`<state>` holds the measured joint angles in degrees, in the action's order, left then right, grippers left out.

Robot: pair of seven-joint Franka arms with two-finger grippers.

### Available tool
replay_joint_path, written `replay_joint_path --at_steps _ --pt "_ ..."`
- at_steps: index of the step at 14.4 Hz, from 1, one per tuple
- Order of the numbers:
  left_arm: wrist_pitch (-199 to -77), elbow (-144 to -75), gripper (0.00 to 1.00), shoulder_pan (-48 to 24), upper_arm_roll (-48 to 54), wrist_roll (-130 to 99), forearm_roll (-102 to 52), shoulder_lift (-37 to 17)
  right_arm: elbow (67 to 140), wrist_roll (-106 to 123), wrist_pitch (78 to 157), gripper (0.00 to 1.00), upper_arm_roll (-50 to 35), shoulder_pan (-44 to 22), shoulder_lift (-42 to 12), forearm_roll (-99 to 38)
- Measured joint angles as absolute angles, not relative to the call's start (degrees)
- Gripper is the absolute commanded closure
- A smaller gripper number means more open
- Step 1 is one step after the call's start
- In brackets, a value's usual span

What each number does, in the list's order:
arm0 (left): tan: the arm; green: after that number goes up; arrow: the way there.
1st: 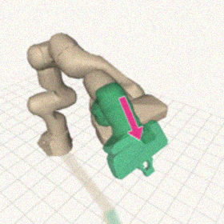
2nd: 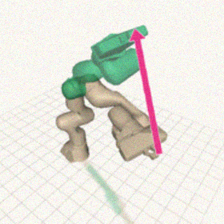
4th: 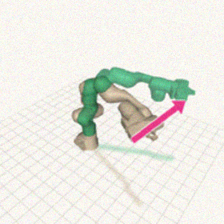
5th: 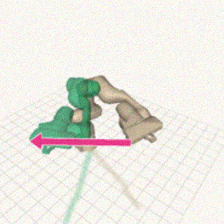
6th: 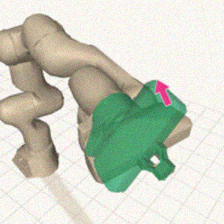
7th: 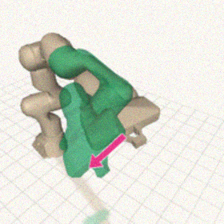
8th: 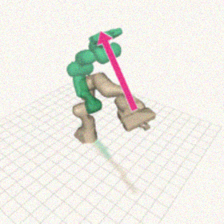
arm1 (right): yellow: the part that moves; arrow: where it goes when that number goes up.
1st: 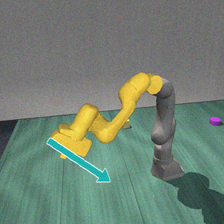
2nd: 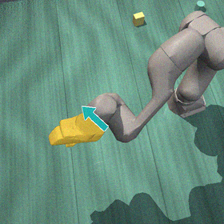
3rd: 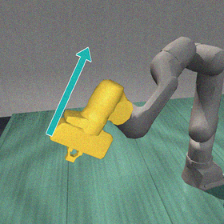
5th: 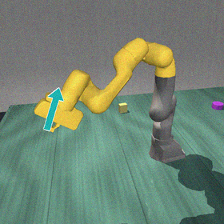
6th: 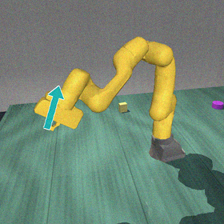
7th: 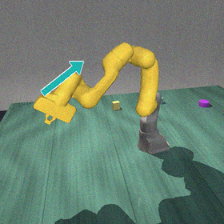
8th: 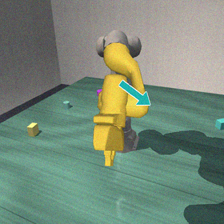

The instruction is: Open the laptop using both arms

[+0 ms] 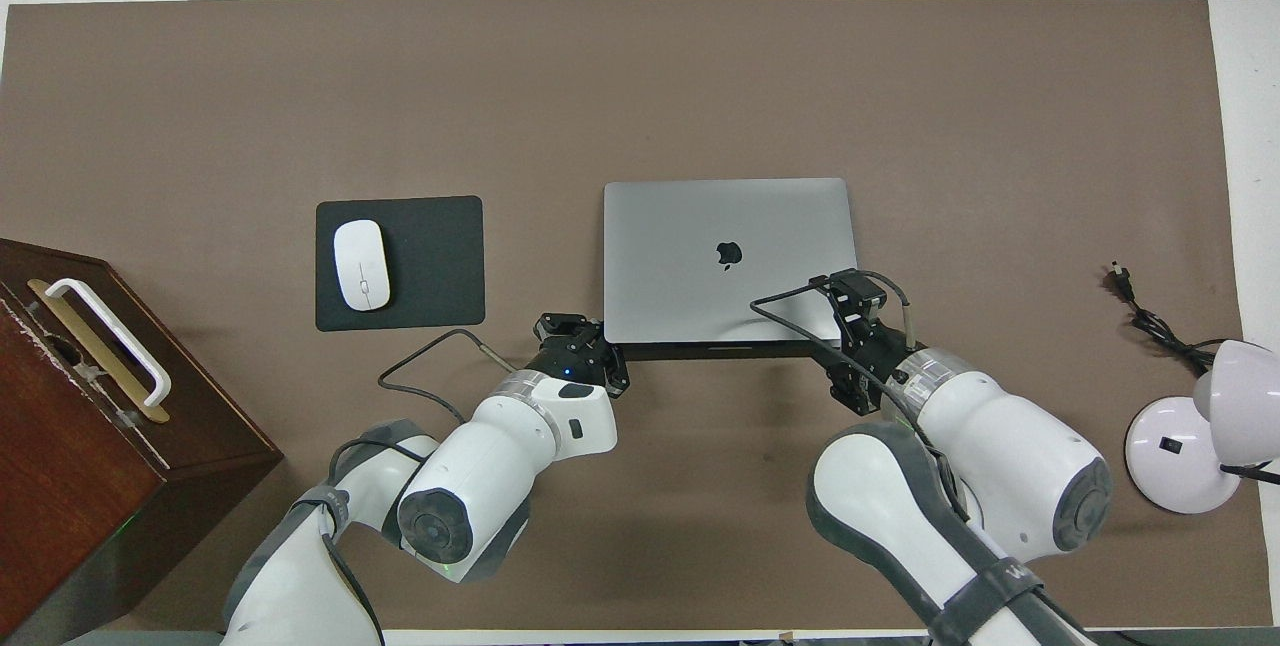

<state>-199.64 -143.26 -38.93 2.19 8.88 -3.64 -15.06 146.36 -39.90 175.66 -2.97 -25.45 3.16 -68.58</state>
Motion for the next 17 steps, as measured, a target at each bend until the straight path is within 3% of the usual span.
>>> replay_joint_path --at_steps 17 --pt "-199.7 -143.2 1.00 -38.9 2.2 9.4 -3.6 -15.1 143.8 -38.4 176.5 0.00 -1.9 -25.4 0.9 -68.6"
